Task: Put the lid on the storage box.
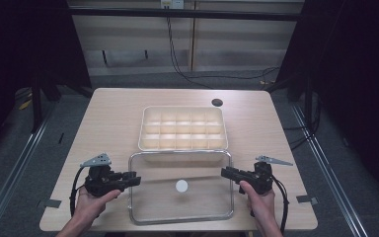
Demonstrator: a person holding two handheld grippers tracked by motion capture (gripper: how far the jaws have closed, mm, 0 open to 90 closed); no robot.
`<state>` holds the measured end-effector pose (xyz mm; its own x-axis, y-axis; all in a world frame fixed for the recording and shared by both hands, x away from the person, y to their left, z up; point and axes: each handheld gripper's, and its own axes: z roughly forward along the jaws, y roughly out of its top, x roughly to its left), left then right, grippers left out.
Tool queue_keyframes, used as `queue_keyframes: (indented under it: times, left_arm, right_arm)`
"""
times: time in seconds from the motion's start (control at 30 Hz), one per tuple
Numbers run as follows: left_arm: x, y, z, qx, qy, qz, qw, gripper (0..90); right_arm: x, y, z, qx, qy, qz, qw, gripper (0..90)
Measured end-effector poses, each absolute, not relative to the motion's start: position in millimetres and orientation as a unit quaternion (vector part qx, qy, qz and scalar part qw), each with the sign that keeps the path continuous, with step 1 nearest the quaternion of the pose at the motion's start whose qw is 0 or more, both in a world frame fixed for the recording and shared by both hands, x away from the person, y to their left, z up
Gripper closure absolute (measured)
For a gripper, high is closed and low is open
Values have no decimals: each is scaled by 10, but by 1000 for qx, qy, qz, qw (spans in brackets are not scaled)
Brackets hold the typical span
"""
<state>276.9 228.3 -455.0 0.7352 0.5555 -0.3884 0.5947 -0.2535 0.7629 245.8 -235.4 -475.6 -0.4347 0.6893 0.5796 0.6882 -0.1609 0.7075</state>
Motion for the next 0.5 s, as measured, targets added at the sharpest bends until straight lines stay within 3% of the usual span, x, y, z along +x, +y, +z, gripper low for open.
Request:
queue_keyframes:
  times: [0.5]
  left_arm:
    - [2783,2311,-4425,787,360,-5,501,666]
  right_arm:
    - [2434,-2335,-4618,523,642,560,12,683]
